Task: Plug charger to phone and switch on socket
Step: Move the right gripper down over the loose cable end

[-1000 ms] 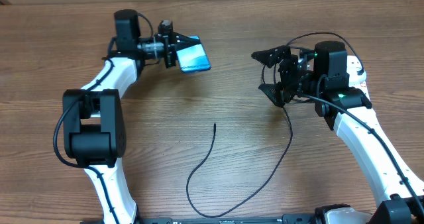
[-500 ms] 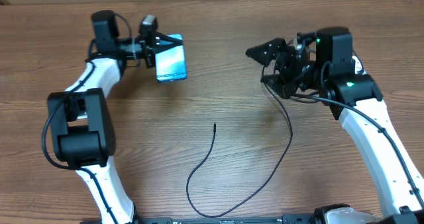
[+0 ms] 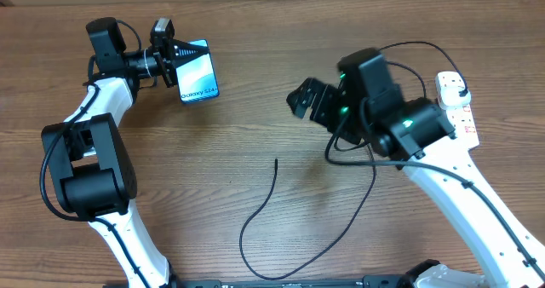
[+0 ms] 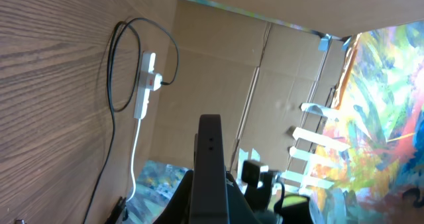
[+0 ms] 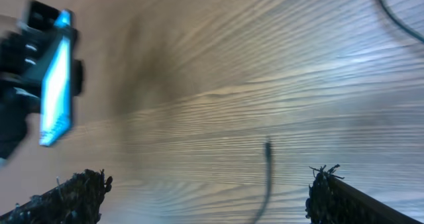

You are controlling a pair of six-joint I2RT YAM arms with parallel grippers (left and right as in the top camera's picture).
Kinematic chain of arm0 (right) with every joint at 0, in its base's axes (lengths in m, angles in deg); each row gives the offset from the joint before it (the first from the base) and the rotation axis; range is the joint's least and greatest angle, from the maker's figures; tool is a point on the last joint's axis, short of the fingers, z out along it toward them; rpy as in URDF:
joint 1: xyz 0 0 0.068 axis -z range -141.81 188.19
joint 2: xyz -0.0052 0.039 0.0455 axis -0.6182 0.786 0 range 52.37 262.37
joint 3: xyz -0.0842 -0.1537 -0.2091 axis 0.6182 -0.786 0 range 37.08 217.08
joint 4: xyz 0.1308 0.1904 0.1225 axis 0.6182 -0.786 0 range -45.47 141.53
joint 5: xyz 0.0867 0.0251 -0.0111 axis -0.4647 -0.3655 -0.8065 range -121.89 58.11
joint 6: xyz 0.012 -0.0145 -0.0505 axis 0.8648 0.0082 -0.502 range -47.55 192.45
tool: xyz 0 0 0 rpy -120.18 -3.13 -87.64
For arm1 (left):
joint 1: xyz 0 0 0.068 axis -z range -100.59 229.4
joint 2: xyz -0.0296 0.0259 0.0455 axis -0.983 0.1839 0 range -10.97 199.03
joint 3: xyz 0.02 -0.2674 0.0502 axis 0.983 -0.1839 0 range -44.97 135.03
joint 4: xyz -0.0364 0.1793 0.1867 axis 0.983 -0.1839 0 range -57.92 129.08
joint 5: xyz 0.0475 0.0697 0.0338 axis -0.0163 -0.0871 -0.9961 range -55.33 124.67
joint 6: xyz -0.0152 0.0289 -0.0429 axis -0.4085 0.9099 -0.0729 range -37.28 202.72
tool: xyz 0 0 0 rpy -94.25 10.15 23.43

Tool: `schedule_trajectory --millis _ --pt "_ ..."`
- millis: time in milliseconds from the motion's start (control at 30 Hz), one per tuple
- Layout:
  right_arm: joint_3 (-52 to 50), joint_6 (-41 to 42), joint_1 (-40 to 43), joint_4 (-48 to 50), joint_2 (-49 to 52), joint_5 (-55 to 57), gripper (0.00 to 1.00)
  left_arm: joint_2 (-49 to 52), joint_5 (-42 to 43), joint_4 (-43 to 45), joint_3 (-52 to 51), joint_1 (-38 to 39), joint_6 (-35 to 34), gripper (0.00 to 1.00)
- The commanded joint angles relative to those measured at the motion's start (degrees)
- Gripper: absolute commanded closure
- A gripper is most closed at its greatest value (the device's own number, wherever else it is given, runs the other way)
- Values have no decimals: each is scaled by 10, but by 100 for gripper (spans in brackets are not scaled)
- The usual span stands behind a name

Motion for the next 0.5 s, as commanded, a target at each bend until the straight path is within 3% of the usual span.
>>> schedule_trajectory --millis 0,467 --pt "13 -6 -48 -11 23 83 1 -17 23 3 1 2 13 96" --pt "13 76 -139 -49 176 123 0 -17 23 2 1 -6 18 96"
